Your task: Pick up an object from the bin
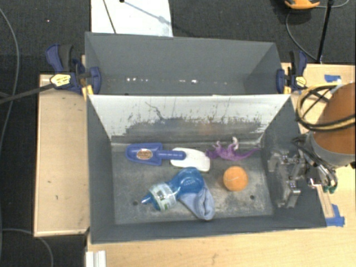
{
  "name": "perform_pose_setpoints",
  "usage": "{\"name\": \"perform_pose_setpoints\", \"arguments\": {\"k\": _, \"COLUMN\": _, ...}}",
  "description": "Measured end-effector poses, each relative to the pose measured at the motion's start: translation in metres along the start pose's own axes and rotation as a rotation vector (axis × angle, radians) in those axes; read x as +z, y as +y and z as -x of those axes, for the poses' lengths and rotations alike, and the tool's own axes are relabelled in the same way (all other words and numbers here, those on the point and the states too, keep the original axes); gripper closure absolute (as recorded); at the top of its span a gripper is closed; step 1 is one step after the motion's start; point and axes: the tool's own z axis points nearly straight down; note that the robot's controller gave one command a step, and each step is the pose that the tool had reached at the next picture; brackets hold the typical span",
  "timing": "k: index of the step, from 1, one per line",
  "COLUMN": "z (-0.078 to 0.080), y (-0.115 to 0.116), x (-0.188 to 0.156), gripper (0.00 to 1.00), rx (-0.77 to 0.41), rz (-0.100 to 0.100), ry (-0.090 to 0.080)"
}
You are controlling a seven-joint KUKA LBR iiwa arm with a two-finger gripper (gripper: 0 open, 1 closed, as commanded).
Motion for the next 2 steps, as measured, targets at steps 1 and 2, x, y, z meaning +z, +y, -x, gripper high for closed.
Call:
{"name": "perform_pose_setpoints", "arguments": {"k": 1, "z": 0.002, "y": 0.0, "x": -0.004, "gripper": 0.0, "rx": -0.005, "rz": -0.002, "ry": -0.008}}
{"name": "perform_pose_setpoints", "arguments": {"k": 2, "z": 0.019, "y": 0.027, "x": 0.049, "gripper": 0.0, "rx": -0.005, "rz": -0.002, "ry": -0.012}}
